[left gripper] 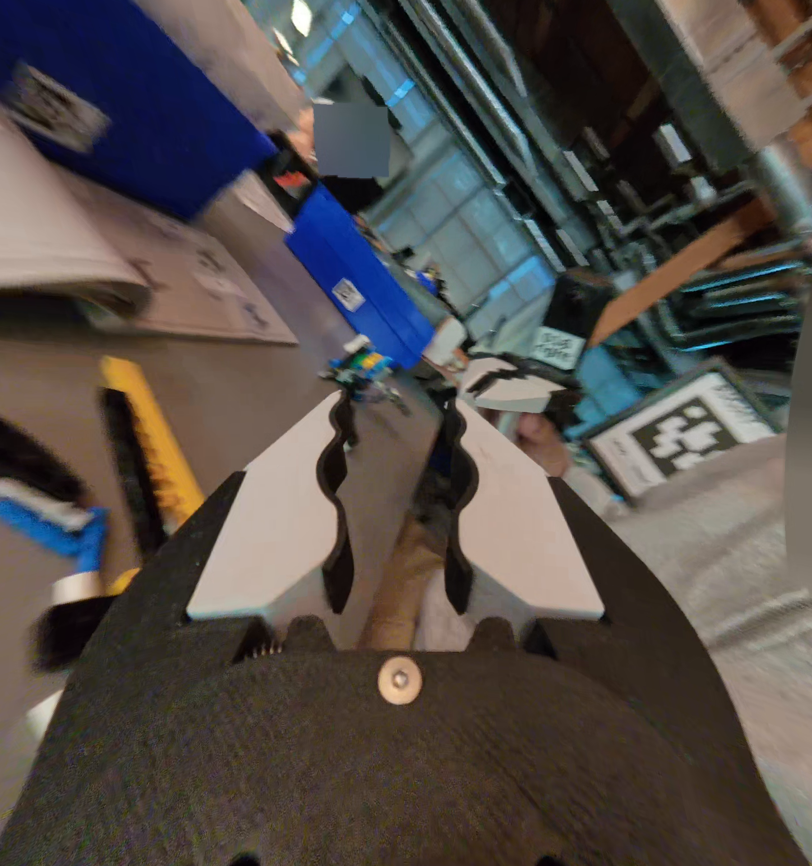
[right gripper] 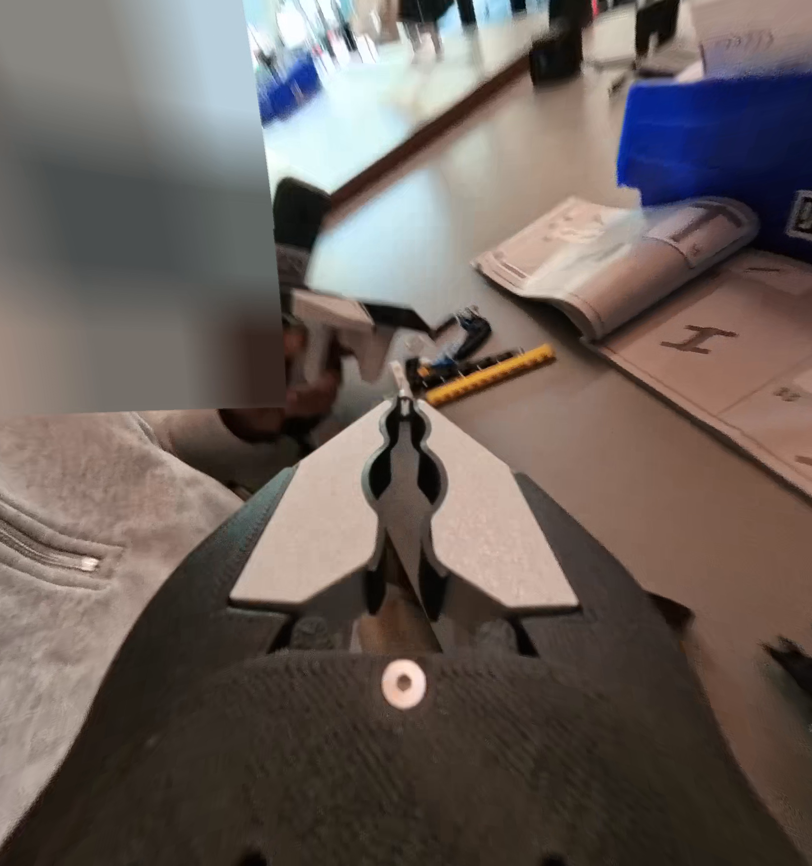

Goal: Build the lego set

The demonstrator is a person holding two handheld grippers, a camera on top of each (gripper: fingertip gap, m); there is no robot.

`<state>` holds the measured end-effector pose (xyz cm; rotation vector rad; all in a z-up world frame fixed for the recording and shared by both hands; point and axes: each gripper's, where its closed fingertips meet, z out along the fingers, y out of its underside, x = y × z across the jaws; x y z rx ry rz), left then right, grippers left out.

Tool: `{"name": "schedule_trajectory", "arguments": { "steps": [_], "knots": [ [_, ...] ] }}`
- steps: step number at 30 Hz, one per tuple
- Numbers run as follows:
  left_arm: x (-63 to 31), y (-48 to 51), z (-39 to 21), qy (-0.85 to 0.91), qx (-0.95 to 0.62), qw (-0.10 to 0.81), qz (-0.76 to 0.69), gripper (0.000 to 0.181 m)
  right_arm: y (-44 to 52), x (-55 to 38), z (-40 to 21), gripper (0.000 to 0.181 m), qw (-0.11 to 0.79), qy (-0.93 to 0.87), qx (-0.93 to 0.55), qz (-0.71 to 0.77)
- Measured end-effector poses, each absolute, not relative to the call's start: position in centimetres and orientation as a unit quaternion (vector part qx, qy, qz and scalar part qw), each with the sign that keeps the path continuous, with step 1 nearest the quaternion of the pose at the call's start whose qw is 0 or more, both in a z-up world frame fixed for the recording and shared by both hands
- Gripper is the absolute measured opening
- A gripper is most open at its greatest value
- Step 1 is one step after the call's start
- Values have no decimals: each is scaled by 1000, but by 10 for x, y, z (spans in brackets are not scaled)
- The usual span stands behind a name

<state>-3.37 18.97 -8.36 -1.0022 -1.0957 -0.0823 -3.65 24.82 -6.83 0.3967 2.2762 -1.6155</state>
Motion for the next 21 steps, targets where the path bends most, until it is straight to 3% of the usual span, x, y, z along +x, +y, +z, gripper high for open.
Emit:
{"name": "schedule_trajectory", "arguments": {
  "steps": [1, 5, 14, 21],
  "knots": [
    [-34, 178, -84, -508, -468, 723, 1, 40, 249, -39, -72, 3, 133, 828, 131, -529],
    [-33, 139, -92, -546, -493, 666, 119, 44, 250, -43, -102, 3, 17, 937, 56, -345],
    [-28, 94, -99, -600, -411, 681, 90, 43, 239, -33, -138, 3, -1, 993, -52, -109],
    [-25, 75, -100, -607, -356, 709, 46, 43, 235, -27, -145, 3, -26, 956, -290, -44]
  ]
}}
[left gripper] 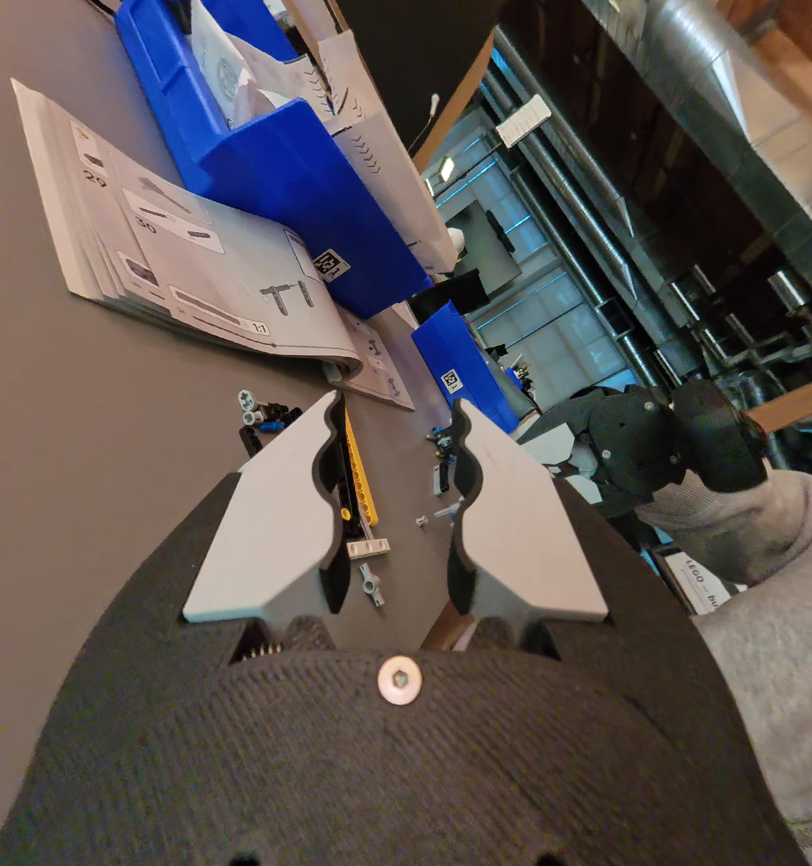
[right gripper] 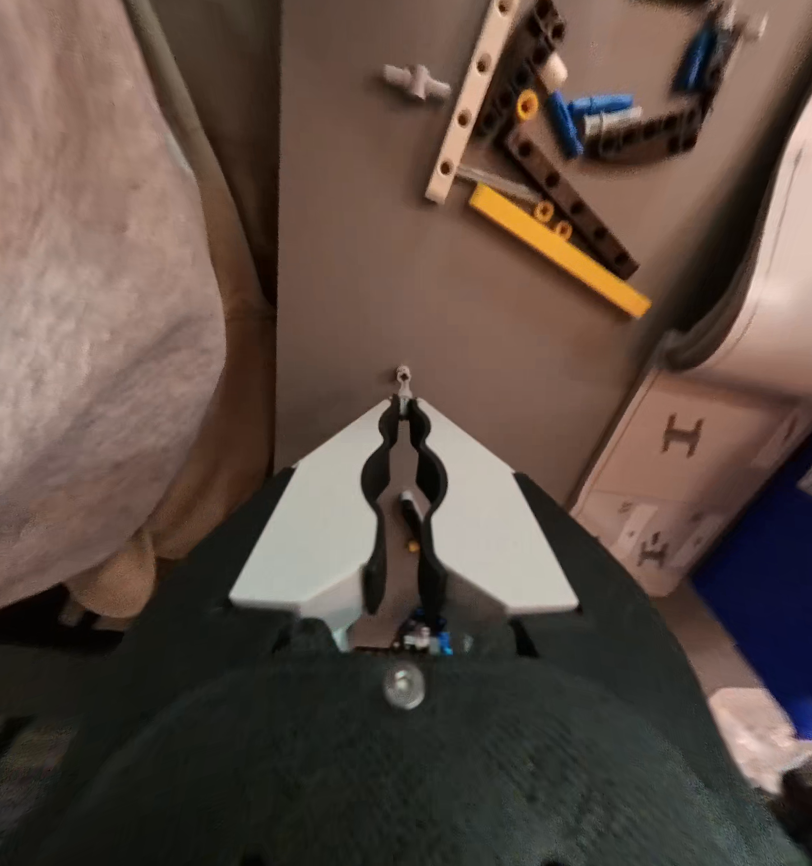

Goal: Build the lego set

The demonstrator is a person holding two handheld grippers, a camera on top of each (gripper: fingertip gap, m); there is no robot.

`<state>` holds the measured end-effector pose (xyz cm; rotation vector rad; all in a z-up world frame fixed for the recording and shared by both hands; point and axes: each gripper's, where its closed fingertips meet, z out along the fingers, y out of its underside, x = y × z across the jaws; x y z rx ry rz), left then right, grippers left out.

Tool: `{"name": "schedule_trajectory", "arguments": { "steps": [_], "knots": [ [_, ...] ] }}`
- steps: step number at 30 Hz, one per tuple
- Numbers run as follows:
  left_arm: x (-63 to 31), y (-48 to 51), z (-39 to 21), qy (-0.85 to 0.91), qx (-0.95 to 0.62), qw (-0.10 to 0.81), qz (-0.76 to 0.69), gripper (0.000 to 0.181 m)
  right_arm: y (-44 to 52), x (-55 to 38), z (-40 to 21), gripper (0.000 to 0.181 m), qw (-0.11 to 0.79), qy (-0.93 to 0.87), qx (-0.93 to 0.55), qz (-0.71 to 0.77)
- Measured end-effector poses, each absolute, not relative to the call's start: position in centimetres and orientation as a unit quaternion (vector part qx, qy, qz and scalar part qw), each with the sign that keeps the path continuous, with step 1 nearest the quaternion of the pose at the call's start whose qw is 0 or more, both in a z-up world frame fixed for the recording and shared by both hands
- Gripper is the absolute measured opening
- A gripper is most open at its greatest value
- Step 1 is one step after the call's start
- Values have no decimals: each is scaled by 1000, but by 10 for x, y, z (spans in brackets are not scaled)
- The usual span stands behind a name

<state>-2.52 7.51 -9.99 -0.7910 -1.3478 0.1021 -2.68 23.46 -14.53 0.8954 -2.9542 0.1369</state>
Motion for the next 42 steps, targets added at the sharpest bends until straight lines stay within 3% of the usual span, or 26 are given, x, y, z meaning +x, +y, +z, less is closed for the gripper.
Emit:
{"name": "schedule_trajectory", "arguments": {
  "steps": [18, 42],
  "knots": [
    [-26, 70, -104, -615, -348, 706, 42, 37, 235, -23, -154, 3, -10, -876, 481, -9],
    [-26, 75, -104, -611, -353, 707, 35, 38, 234, -27, -159, 3, -52, -904, 423, 4]
  ]
}}
